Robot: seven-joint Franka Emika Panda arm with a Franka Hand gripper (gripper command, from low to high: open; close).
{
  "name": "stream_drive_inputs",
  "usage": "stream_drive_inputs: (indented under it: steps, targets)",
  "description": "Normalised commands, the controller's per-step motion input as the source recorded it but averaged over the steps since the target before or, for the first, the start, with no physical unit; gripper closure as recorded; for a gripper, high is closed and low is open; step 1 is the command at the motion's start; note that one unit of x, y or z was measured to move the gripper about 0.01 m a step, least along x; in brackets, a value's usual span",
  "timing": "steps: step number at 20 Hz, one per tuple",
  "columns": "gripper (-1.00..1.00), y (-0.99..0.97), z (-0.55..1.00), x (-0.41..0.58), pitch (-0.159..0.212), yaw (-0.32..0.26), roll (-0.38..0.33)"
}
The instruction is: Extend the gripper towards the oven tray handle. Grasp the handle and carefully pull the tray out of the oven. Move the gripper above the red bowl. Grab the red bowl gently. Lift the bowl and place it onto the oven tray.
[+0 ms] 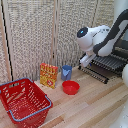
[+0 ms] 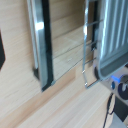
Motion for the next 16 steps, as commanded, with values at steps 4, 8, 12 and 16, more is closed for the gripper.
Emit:
stream_drive_inputs:
  steps: [4,8,12,16]
  targets:
    - [-1.0,0.23,0.33,0.0,0.012,-0.211,0.24]
    - [-1.0,0.17,0.35,0.0,0.0,-0.238,0.236]
    - [-1.0,0.17,0.32,0.0,0.002,-0.24,0.242]
    - [-1.0,0.18,0.21,0.0,0.031,-0.242,0.241]
